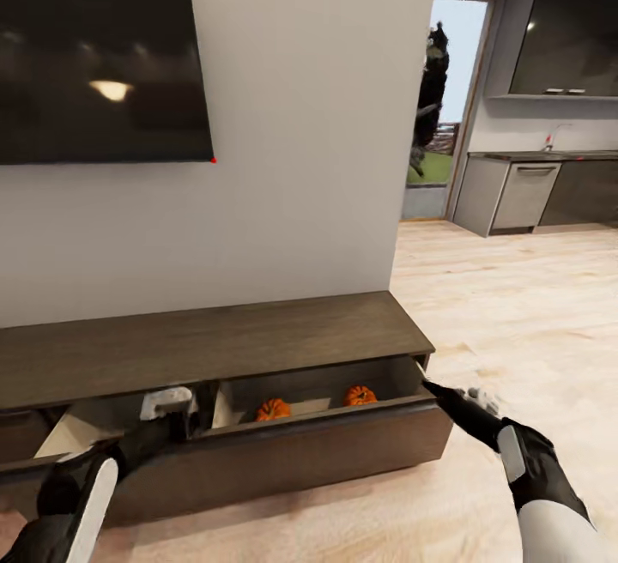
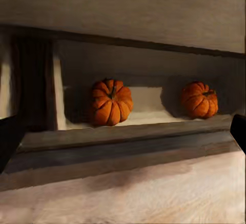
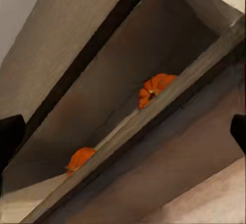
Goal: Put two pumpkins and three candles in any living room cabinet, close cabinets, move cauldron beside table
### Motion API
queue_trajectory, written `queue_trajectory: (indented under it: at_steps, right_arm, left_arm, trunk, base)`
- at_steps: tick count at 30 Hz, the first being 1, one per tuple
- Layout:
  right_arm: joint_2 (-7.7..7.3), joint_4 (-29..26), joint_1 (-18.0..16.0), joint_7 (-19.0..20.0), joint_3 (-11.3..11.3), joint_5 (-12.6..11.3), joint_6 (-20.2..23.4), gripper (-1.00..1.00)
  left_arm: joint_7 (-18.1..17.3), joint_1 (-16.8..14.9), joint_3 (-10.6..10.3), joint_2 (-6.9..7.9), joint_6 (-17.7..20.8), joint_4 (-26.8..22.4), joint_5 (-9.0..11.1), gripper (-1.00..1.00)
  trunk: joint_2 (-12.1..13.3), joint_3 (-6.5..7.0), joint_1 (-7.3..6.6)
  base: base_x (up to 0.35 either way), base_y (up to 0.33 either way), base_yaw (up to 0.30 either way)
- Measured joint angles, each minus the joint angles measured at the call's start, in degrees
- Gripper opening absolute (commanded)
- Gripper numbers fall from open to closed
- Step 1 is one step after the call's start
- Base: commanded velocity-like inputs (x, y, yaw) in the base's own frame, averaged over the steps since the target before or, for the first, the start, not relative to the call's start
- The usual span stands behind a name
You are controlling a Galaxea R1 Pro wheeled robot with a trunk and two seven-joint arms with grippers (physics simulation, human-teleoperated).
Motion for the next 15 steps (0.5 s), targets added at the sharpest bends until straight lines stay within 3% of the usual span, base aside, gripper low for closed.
queue_trajectory:
  at_steps: [1,2,3,5,7,10,15]
  right_arm:
    - [-0.66,7.84,-2.2,-5.16,-1.03,-10.73,-3.57,1.0]
    - [-0.77,9.19,-2.82,-6.15,-1.24,-12.62,-3.94,1.0]
    - [-0.71,9.61,-3.05,-6.51,-1.35,-13.22,-4.05,1.0]
    - [-0.69,11.69,-3.31,-6.84,-1.46,-14.07,-4.18,1.0]
    - [-0.84,18.41,-4.22,-6.66,-1.47,-17.18,-4.81,1.0]
    - [-0.93,26.64,-6.11,-6.43,-1.39,-23.29,-8.4,1.0]
    - [-0.44,30.93,-6.78,-6.41,-1.37,-25.67,-11.07,1.0]
  left_arm:
    - [-0.06,5.32,9.95,-2.28,2.12,-1.21,11.13,1.0]
    - [-0.05,8.59,18.11,-2.86,2.95,-1.36,15.73,1.0]
    - [-0.05,10.26,19.23,-3.32,3.44,-1.41,19.65,1.0]
    - [-0.3,13.24,20.67,-3.75,3.84,-1.49,24.55,1.0]
    - [-1.59,14.77,20.91,-3.96,3.64,-1.55,26.79,1.0]
    - [-5.69,15.79,20.88,-4.0,3.1,-1.58,27.92,1.0]
    - [-8.73,16.69,21.05,-3.85,3.09,-1.57,28.23,1.0]
  trunk:
    - [0.0,0.0,0.0]
    - [-0.39,-0.17,0.21]
    - [-0.79,-0.35,0.43]
    - [-1.59,-0.7,0.87]
    - [-2.39,-1.06,1.31]
    - [-3.6,-1.6,1.96]
    - [-5.59,-2.5,3.06]
  base:
    - [-0.006,0.0,0.0]
    - [-0.004,0.0,0.0]
    - [-0.003,0.0,0.0]
    - [-0.001,0.0,0.0]
    - [0.0,0.0,0.0]
    - [0.0,0.0,0.0]
    - [0.0,0.0,0.0]
